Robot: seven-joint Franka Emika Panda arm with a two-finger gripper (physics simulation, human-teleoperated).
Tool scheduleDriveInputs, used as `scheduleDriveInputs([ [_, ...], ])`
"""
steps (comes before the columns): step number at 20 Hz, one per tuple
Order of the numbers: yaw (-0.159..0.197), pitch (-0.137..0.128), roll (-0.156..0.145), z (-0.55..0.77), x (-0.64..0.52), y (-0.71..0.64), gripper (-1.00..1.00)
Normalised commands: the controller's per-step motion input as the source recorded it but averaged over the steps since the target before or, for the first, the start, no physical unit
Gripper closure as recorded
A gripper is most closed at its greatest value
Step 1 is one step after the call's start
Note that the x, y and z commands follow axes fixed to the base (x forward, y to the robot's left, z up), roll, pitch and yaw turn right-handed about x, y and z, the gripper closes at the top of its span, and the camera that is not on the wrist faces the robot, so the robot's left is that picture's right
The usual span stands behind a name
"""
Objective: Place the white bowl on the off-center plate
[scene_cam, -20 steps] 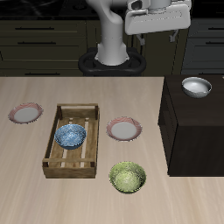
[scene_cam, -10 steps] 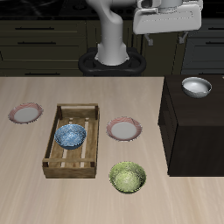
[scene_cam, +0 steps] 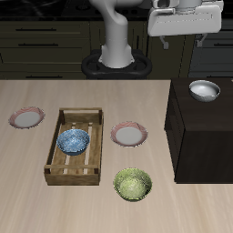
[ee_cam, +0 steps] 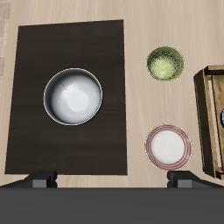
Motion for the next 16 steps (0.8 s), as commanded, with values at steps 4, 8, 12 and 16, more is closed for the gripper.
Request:
scheduleDriveInputs([
  [4, -0.027, 0.016, -0.016, 0.09, 0.23, 0.13, -1.0],
  [8, -0.02, -0.003, -0.02, 0.1, 0.17, 0.09, -1.0],
  [12, -0.002, -0.008, -0.013, 0.03, 0.16, 0.06, -1.0],
  [16, -0.014, 0.011, -0.005, 0.03, 0.16, 0.1, -1.0],
])
